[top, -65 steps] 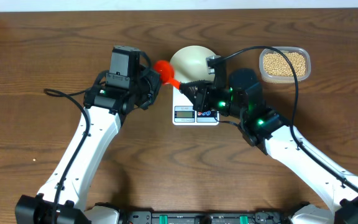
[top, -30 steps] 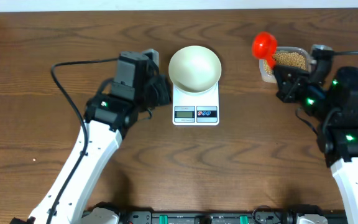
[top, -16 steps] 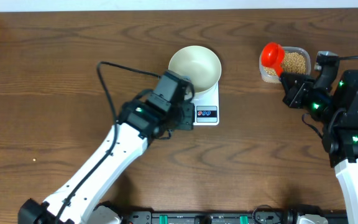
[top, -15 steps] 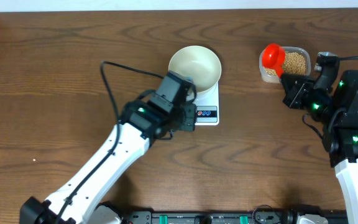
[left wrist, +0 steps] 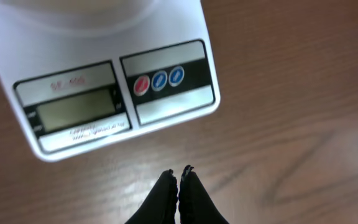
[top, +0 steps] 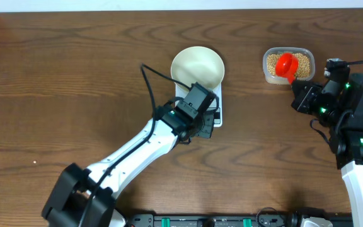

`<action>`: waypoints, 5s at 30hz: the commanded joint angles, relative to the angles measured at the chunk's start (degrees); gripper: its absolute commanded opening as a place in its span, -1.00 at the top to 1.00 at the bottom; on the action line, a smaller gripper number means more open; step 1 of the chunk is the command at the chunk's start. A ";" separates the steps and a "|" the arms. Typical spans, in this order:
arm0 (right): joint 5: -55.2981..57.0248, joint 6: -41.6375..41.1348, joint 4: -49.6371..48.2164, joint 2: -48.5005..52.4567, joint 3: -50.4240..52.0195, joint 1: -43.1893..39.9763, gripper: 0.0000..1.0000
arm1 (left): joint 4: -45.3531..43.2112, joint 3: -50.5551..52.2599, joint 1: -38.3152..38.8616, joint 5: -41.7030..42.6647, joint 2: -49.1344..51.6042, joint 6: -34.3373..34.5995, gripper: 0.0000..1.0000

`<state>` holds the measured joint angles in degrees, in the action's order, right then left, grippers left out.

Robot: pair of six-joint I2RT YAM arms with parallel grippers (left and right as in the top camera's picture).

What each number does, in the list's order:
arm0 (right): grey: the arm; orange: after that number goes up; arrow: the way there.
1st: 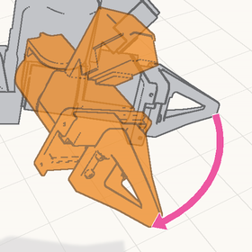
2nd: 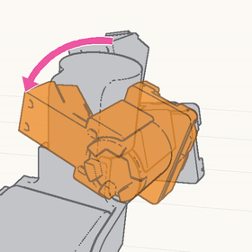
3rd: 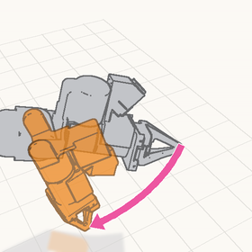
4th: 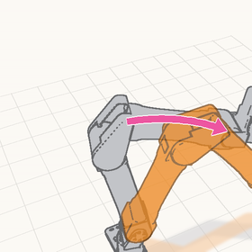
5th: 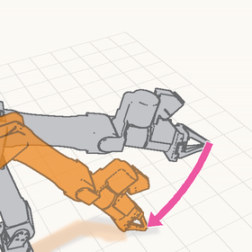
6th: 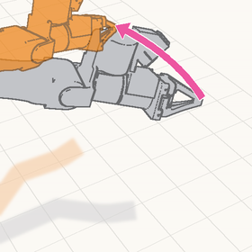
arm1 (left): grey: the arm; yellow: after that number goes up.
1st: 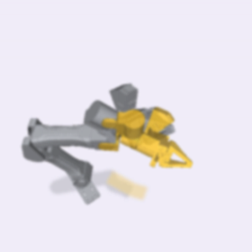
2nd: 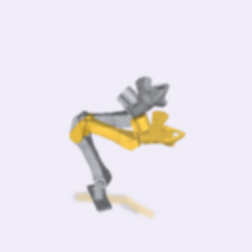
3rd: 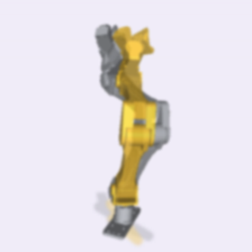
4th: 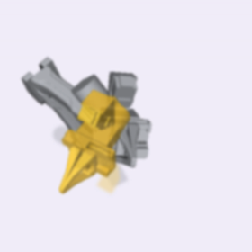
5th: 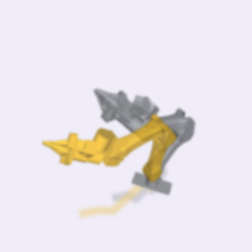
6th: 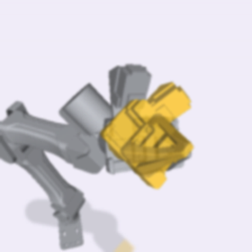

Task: Scoop item into bowl and weigh 50g on scale

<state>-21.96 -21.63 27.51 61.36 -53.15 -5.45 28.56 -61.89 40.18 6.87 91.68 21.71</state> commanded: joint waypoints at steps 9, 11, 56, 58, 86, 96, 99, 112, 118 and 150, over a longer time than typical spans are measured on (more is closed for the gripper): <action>1.95 0.92 0.72 -0.17 -0.85 -0.35 0.98 | -8.61 -0.11 0.09 -3.78 10.27 -1.57 0.86; 2.16 0.92 0.98 -0.17 -0.85 -0.35 0.98 | -9.03 -0.11 0.09 -5.57 10.97 -1.57 0.85; 2.58 0.92 1.70 0.63 -0.83 -0.35 0.98 | -18.67 1.77 0.09 -11.47 15.69 -10.10 0.86; 2.58 0.92 1.68 0.63 -0.83 -0.35 0.98 | -18.67 1.77 0.09 -11.50 15.69 -10.10 0.86; 2.56 0.92 1.70 0.63 -0.83 -0.35 0.98 | -16.87 1.79 0.09 -12.52 15.82 -10.10 0.85; 2.56 0.94 1.92 0.63 -0.83 -0.35 0.98 | -16.41 1.79 0.20 -12.48 17.77 -10.10 0.86; 2.56 0.94 2.05 0.63 -0.83 -0.35 0.98 | -15.93 1.79 0.46 -12.50 18.40 -10.10 0.86; 2.58 0.94 2.10 0.63 -0.83 -0.35 0.98 | -14.71 1.79 0.50 -12.57 18.58 -10.12 0.86; 2.56 0.94 2.14 0.63 -0.83 -0.35 0.98 | -14.73 1.79 0.50 -15.13 18.58 -10.08 0.85; 2.60 0.94 2.10 0.63 -0.83 -0.35 0.98 | -14.45 1.77 0.74 -17.81 20.61 -9.40 0.85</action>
<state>-19.66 -21.63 29.54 62.02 -53.15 -5.45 12.38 -62.00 41.47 -9.58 107.90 12.16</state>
